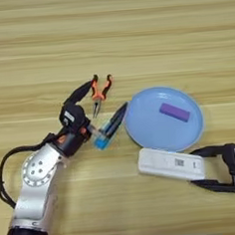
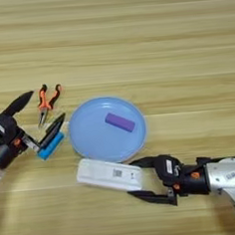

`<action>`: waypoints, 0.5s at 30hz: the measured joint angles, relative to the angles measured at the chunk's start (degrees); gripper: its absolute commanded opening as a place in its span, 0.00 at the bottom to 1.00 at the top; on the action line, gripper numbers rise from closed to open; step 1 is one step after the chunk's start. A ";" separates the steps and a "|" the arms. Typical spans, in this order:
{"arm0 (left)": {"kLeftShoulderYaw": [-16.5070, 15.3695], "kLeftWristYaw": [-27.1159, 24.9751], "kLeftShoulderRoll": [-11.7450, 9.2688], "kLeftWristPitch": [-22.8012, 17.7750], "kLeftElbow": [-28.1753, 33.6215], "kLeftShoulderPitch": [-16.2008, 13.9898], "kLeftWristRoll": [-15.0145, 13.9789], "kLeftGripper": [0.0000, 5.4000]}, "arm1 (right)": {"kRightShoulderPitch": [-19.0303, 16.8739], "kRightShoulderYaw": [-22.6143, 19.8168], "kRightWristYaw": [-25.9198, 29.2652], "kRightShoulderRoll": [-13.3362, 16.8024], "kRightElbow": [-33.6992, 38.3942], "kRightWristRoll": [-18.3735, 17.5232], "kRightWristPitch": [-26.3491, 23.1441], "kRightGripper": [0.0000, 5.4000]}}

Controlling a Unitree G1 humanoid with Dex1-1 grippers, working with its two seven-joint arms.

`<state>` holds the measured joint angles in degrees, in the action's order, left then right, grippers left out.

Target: Move the objects on the table

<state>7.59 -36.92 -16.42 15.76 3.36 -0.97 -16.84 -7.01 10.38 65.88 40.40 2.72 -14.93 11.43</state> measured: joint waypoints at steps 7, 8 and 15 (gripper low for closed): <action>4.16 -13.61 -9.15 -14.41 12.29 -2.13 -9.10 1.00 | 0.86 -3.45 1.28 2.69 1.13 -0.24 -1.16 0.54; 4.57 -15.10 -10.02 -15.56 12.96 -2.39 -9.79 1.00 | 1.09 -3.70 1.47 2.90 1.46 -0.33 -1.52 0.54; 9.38 -21.81 -11.91 -21.96 15.27 -1.46 -10.83 1.00 | 2.49 -4.69 3.43 4.64 4.55 -2.48 -5.36 0.54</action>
<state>16.96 -58.73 -28.32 -6.20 18.64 -2.43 -27.67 -4.52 5.70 69.31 45.04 7.28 -17.41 6.07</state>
